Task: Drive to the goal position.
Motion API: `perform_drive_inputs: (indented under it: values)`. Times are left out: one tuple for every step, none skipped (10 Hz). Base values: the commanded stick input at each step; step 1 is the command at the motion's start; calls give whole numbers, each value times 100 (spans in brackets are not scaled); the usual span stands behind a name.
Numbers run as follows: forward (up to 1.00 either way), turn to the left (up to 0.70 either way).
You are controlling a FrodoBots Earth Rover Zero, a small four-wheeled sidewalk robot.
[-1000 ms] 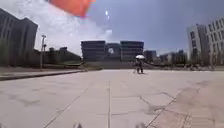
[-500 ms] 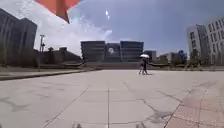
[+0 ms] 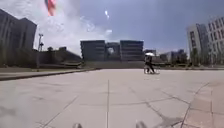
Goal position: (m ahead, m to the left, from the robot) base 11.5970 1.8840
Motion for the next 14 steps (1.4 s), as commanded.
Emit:
perform_drive_inputs:
  values:
    - [45, 3]
    - [45, 3]
    - [45, 3]
    - [45, 3]
    - [45, 3]
    - [45, 3]
    - [45, 3]
    - [45, 3]
    - [45, 3]
    - [45, 3]
    - [45, 3]
    - [45, 3]
    - [45, 3]
    - [45, 3]
